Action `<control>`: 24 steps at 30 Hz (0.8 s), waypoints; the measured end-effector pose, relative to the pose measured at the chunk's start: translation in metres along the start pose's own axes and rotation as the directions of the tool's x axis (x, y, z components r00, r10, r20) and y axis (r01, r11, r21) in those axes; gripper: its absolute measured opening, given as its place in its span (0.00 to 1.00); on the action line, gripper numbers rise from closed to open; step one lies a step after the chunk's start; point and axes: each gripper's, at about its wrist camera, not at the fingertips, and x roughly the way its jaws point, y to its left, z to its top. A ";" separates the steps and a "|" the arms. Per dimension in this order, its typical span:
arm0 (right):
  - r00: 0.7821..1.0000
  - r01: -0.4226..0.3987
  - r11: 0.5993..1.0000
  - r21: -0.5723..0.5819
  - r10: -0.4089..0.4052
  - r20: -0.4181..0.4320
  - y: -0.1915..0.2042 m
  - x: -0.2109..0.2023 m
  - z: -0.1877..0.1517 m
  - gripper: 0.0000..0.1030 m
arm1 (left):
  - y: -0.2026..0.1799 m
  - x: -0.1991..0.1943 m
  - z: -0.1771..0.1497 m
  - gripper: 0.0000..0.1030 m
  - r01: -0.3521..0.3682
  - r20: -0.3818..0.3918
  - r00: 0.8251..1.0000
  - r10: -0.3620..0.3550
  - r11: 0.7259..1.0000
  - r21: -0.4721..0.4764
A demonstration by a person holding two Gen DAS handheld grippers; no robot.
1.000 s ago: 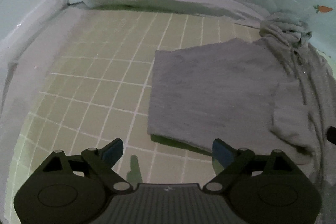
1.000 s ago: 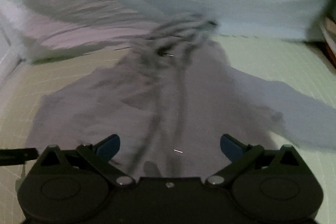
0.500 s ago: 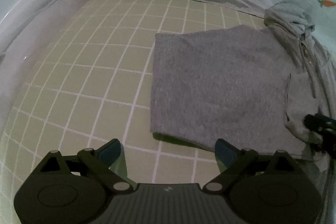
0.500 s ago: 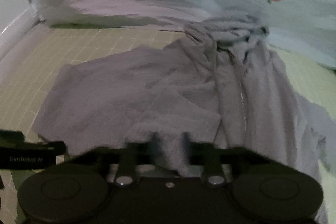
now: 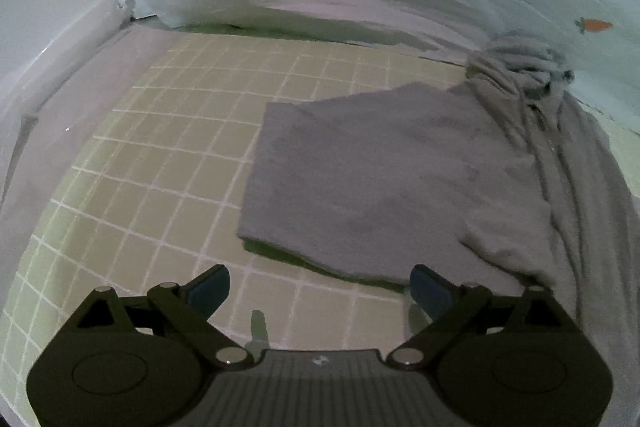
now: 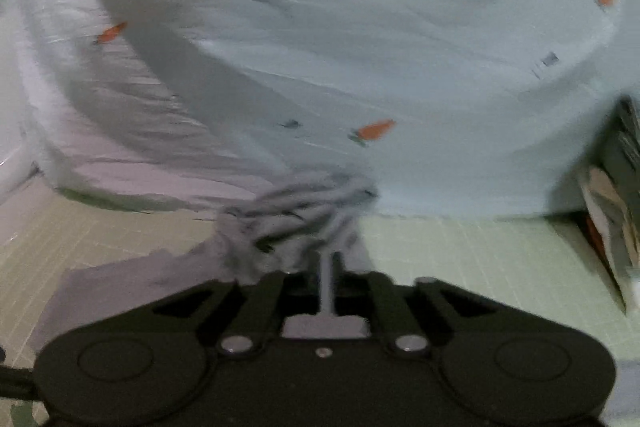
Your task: Fold clothes
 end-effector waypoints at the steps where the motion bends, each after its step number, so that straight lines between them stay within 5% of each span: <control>1: 1.000 -0.001 1.000 0.012 0.001 -0.013 -0.004 0.002 -0.003 0.50 | -0.002 -0.001 -0.002 0.94 -0.004 -0.001 1.000 0.004 1.000 0.004; 3: 0.999 -0.019 1.000 0.021 0.020 -0.043 -0.002 0.007 -0.012 0.58 | -0.006 -0.003 -0.005 0.94 -0.011 -0.004 1.000 0.011 1.000 0.011; 6: 0.993 -0.072 0.997 -0.003 0.071 -0.094 0.023 0.016 -0.025 0.87 | -0.008 -0.004 -0.008 0.94 -0.026 -0.009 1.000 0.027 0.999 0.018; 9: 0.985 -0.113 0.993 -0.035 0.107 -0.138 0.054 0.025 -0.034 0.94 | 0.002 0.000 -0.005 0.94 -0.037 -0.022 0.999 0.037 0.999 0.003; 18: 0.950 -0.174 0.981 -0.086 0.144 -0.278 0.120 0.055 -0.062 0.93 | 0.035 0.028 0.002 0.94 -0.055 -0.082 0.995 0.053 0.998 -0.026; 24: 0.926 -0.172 0.984 -0.055 0.142 -0.349 0.127 0.073 -0.070 0.67 | 0.048 0.046 0.006 0.94 -0.053 -0.125 0.991 0.049 0.998 -0.030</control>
